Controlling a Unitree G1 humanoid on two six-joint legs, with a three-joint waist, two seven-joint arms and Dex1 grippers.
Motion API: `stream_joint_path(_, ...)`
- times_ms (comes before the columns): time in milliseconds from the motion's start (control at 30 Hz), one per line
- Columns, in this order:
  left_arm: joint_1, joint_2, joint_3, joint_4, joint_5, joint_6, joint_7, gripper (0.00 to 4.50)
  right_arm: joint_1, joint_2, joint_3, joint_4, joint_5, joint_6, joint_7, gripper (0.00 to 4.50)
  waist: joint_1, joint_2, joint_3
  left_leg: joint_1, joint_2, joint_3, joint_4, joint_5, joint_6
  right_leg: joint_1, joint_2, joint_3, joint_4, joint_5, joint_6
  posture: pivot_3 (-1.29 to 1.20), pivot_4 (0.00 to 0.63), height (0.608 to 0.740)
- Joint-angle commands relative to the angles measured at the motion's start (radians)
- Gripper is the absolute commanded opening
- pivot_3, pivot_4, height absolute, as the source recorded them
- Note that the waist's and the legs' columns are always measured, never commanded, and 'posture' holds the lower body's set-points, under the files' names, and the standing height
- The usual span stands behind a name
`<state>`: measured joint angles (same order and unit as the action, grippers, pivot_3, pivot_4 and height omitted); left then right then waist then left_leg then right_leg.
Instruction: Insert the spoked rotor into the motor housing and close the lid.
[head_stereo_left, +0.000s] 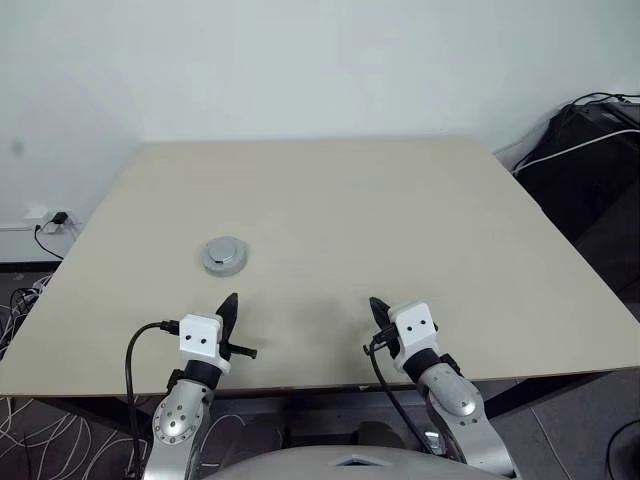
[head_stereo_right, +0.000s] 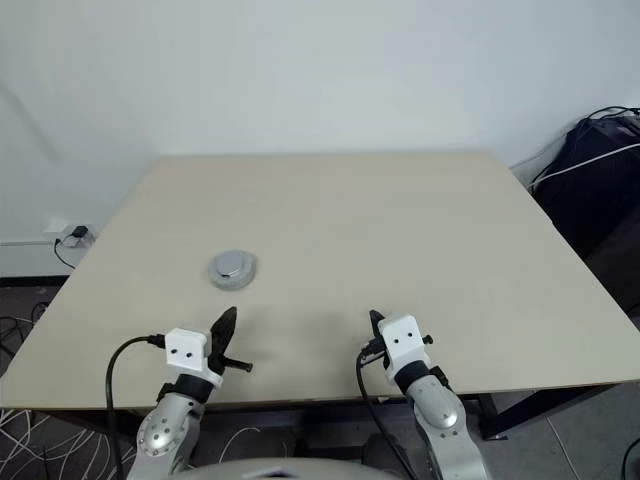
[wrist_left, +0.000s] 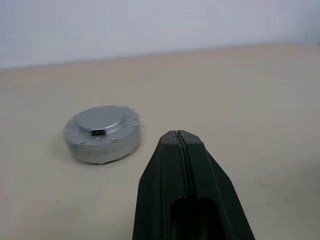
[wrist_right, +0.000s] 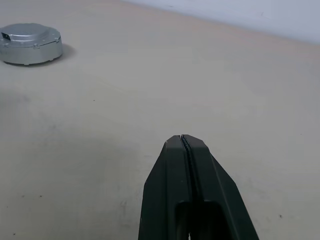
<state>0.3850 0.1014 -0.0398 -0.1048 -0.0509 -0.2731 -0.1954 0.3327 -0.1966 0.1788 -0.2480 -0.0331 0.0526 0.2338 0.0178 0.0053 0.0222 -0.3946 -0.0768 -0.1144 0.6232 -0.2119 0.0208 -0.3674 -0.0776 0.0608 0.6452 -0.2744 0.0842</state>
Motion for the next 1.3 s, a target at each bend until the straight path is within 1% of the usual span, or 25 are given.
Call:
stream_joint_path(33,-0.026,-0.009,0.020,-0.064,-0.007,0.027,0.028,0.00,-0.027,0.006,-0.012,-0.018,0.002,-0.017,-0.007,0.02,0.000,0.000,0.000,0.000,0.000,0.000,0.000,0.000,0.000,0.000,0.000,0.000,0.000,0.000,0.000,0.00,0.000,0.740)
stream_joint_path(233,-0.029,-0.031,0.051,-0.080,-0.049,0.075,0.050,0.00,-0.018,0.013,-0.019,-0.017,0.010,-0.015,-0.009,0.02,0.000,0.000,0.000,0.000,0.000,0.000,0.000,0.000,0.000,0.000,0.001,0.000,0.000,0.000,0.000,0.00,0.000,0.740)
stream_joint_path(467,-0.004,-0.055,0.054,-0.071,-0.066,0.095,0.066,0.00,-0.016,0.024,-0.043,-0.025,0.039,0.017,-0.009,0.02,0.000,-0.001,0.000,0.000,0.000,0.000,0.000,0.000,0.000,0.000,0.001,0.000,0.000,0.000,0.000,0.00,0.000,0.740)
stream_joint_path(533,-0.001,-0.060,0.052,-0.064,-0.115,0.102,0.031,0.36,-0.015,0.025,-0.045,-0.026,0.051,0.025,0.003,0.00,0.000,-0.001,0.001,0.000,0.000,0.000,0.000,0.000,0.000,0.000,0.001,0.000,0.000,0.000,0.000,0.00,0.000,0.740)
stream_joint_path(600,0.004,-0.061,0.050,-0.062,-0.141,0.106,0.009,0.84,-0.014,0.025,-0.046,-0.028,0.060,0.029,0.010,0.39,-0.001,-0.001,0.001,0.000,0.000,0.000,0.000,0.000,0.000,0.000,0.000,0.000,0.000,0.000,0.000,0.00,0.000,0.740)
stream_joint_path(633,0.005,-0.061,0.051,-0.059,-0.148,0.107,0.004,1.18,-0.014,0.025,-0.046,-0.029,0.063,0.031,0.012,0.62,-0.001,0.000,0.001,0.000,0.000,0.000,0.000,0.000,0.000,0.000,0.000,0.000,0.000,0.000,0.000,0.00,0.000,0.740)
stream_joint_path(900,-0.014,-0.057,0.064,-0.016,-0.147,0.089,-0.012,3.88,-0.014,0.026,-0.045,-0.033,0.070,0.037,0.014,3.24,-0.002,-0.001,0.001,0.000,0.000,0.000,0.000,0.000,0.000,0.000,0.000,0.000,0.000,0.000,0.000,0.00,0.000,0.740)
stream_joint_path(967,-0.016,-0.056,0.066,-0.011,-0.148,0.087,-0.015,4.49,-0.015,0.027,-0.046,-0.033,0.071,0.037,0.013,3.88,-0.002,-0.001,0.001,0.000,0.000,0.000,0.000,0.000,0.000,0.000,0.000,0.000,0.000,0.000,0.000,0.00,0.000,0.740)
stream_joint_path(1033,-0.019,-0.054,0.068,-0.005,-0.149,0.085,-0.019,4.50,-0.016,0.028,-0.047,-0.033,0.073,0.038,0.013,4.48,-0.002,-0.001,0.001,0.000,0.000,0.000,0.000,0.000,0.000,0.000,0.000,0.000,0.000,0.000,0.000,0.00,0.000,0.740)
stream_joint_path(1300,-0.031,-0.056,0.082,0.027,-0.113,0.059,0.007,4.50,-0.018,0.033,-0.049,-0.035,0.063,0.036,-0.004,4.48,-0.002,0.000,0.001,0.000,0.000,0.000,0.000,0.000,0.000,0.000,0.000,0.000,0.000,0.000,0.000,0.00,0.000,0.740)
